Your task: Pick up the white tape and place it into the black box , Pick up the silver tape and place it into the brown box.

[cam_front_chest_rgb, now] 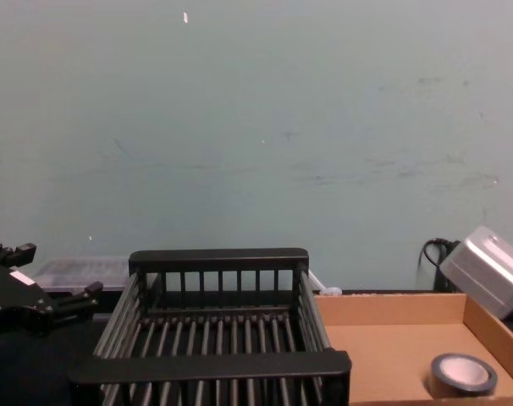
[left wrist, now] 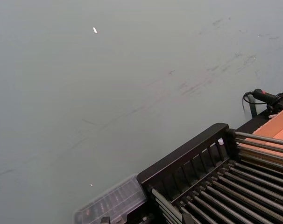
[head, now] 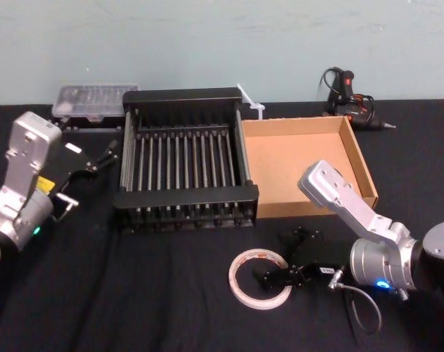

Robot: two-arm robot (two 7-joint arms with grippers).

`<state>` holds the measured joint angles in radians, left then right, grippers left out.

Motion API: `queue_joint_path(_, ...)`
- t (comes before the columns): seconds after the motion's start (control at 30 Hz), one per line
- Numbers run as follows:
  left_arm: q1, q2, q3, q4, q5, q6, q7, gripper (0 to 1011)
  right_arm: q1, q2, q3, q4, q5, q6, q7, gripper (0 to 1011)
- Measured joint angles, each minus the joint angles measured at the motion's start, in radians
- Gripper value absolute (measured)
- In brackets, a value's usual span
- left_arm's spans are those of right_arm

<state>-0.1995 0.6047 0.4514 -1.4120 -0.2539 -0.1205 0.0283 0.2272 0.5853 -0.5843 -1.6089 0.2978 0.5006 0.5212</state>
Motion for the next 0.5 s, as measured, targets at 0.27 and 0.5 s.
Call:
queue_joint_path(0.27, 0.000, 0.000, 0.000, 0.000, 0.000, 0.000, 0.000, 1001, 0.000, 0.001, 0.000, -0.001, 0.000, 0.000, 0.000, 967)
queue_joint_path(0.5, 0.000, 0.000, 0.000, 0.000, 0.000, 0.000, 0.000, 1001, 0.000, 0.001, 0.000, -0.001, 0.000, 0.000, 0.000, 811)
